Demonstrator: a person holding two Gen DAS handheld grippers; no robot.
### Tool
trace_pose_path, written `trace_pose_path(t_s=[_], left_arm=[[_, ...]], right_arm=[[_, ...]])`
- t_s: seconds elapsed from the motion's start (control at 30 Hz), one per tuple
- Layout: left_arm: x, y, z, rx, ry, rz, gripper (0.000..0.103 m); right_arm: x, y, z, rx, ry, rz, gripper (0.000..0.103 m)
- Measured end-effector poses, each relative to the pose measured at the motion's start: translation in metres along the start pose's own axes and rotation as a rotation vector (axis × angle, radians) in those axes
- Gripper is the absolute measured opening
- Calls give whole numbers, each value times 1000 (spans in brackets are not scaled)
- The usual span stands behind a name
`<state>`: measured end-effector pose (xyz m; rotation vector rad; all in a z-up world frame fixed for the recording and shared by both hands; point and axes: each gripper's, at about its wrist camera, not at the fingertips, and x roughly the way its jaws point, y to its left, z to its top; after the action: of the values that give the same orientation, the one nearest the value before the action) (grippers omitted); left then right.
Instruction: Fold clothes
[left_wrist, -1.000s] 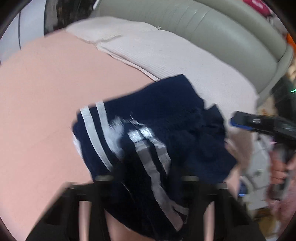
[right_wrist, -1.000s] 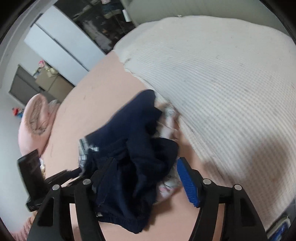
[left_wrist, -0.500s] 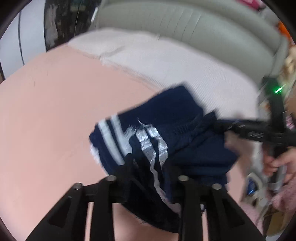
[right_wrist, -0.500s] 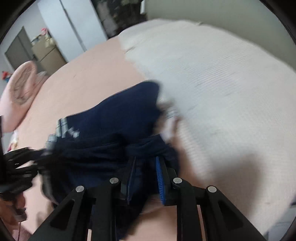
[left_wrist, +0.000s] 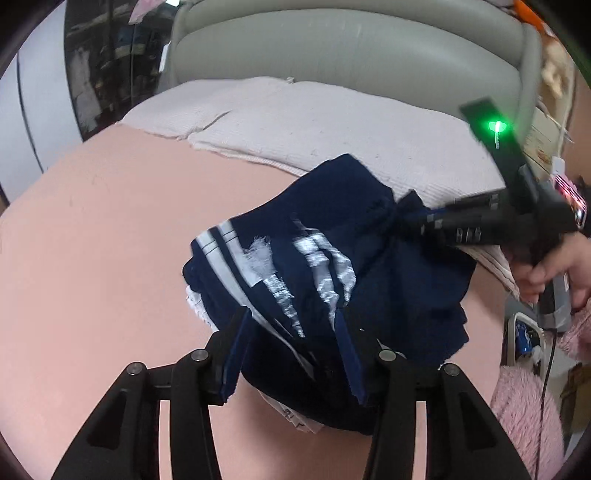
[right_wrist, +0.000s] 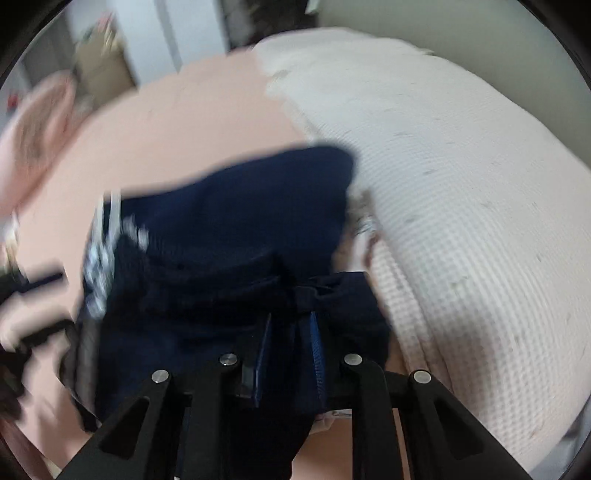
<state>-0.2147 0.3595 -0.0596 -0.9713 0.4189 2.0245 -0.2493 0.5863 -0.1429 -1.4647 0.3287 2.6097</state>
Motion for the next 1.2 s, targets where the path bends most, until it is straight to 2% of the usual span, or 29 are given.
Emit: trace_pose_path(t_s=[0.07,0.13,0.17,0.2,0.27,0.3,0.4,0.47,0.5,0.6,0.67,0.73,0.87,0.97,1.07,1.2], left_arm=[[2,0,5,-14,-30,-11,43],[21,-4,11,-8,-2,28,43],[31,-6,14,-5,13,48,43],[45,-4,18,-6,48,113,43],[67,6,24,-46,146,172,43],[69,11,27,-87,173,150,43],[36,10,29,-117,71,75,43],[21,11,26,-119,46,52,44],[15,12,24,-123,45,56,44],[11,21,17,-157,59,94,49],[18,30,15,-222,84,100,51],[28,41,16,-295,121,93,51],[31,52,19,-341,139,63,51],[24,67,19,-338,115,112,60],[19,96,19,-421,118,161,63],[-14,151,19,-510,85,250,65]], right_arm=[[-14,8,-2,-15,-38,48,22],[-28,15,-4,-30,-76,97,24],[-28,19,-5,-37,-58,128,25],[-23,21,-6,-42,-29,138,26],[-6,21,-9,-43,43,59,26],[-3,18,-11,-23,63,46,26],[-18,11,-20,38,31,122,26],[-36,12,-26,62,-2,150,29],[-43,14,-28,73,-5,136,32],[-52,28,-27,76,-14,113,48],[-52,46,-17,60,-29,114,64],[-43,65,-7,41,-23,96,65],[-50,86,0,37,27,65,66],[-45,97,4,65,55,69,72],[-29,119,16,42,70,46,81],[-18,148,44,27,98,22,86]])
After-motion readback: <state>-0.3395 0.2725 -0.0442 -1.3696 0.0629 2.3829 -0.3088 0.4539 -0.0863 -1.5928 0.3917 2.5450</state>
